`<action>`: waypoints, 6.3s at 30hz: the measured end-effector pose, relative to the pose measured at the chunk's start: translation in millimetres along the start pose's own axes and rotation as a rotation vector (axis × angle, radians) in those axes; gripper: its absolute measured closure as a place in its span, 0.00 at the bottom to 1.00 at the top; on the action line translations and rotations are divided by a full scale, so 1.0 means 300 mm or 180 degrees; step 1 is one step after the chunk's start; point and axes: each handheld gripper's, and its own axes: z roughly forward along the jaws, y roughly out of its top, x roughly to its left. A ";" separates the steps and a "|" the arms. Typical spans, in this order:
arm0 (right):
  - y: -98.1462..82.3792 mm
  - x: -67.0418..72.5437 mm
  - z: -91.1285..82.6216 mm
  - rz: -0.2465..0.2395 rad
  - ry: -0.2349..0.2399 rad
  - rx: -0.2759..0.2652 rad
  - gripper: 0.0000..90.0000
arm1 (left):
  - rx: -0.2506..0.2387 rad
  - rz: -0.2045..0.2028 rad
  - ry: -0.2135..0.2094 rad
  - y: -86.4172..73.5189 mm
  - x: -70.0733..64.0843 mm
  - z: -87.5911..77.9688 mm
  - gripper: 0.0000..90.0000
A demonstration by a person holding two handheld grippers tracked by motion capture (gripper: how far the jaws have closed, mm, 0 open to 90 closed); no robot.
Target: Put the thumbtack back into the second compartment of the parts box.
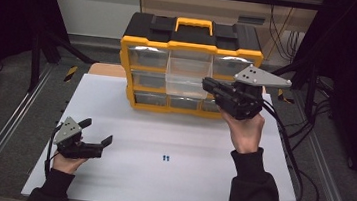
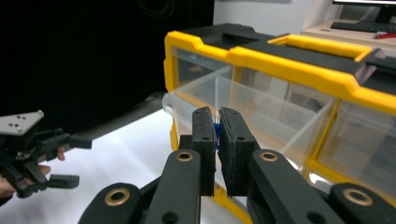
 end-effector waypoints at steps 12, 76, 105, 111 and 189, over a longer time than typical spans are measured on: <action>0.069 -0.046 0.077 -0.0016 -0.0128 0.0066 0.95 | -0.0023 -0.0012 -0.0007 0.001 -0.003 0.000 0.01; -0.190 0.023 -0.038 0.0025 -0.0620 -0.0514 0.01 | -0.0039 -0.0029 -0.0003 0.003 0.003 -0.006 0.01; -0.483 0.092 0.065 0.0218 -0.0516 0.0105 0.01 | -0.0020 -0.0025 -0.0007 0.001 0.002 -0.004 0.01; -0.521 0.116 0.109 0.0247 -0.0421 0.0223 0.01 | -0.0021 -0.0030 -0.0005 0.001 0.003 -0.005 0.01; -0.779 0.225 0.371 0.0129 0.0154 0.1487 0.93 | -0.0014 -0.0032 0.0012 0.000 0.003 -0.002 0.01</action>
